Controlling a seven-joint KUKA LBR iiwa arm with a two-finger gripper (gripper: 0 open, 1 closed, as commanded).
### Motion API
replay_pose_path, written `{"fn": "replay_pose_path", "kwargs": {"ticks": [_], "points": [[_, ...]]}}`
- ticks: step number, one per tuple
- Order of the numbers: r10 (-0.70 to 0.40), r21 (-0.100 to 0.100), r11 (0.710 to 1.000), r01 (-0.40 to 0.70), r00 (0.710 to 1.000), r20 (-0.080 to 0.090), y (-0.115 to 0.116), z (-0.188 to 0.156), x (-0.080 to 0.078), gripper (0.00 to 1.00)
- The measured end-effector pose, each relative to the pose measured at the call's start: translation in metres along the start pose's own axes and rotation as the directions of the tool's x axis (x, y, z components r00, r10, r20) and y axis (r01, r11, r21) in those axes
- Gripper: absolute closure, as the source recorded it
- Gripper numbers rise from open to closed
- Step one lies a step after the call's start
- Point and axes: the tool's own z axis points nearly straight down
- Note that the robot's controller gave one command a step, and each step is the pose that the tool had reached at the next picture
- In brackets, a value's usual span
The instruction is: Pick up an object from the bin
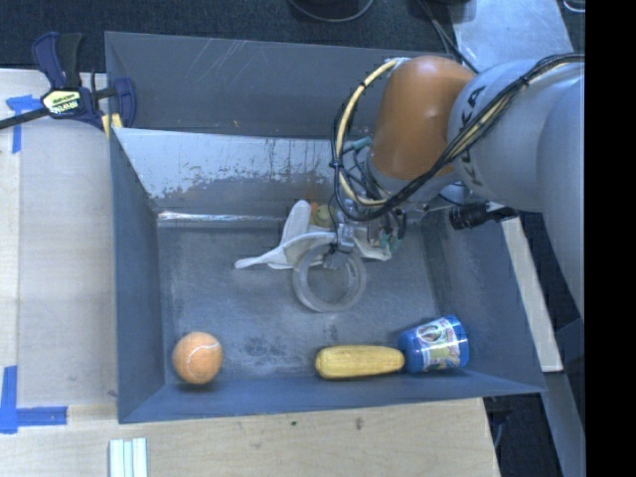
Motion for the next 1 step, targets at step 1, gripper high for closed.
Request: {"fn": "replay_pose_path", "kwargs": {"ticks": [1], "points": [[-0.001,-0.002,1.000,0.001,1.000,0.004,0.0003,-0.0152,-0.0006,1.00]]}}
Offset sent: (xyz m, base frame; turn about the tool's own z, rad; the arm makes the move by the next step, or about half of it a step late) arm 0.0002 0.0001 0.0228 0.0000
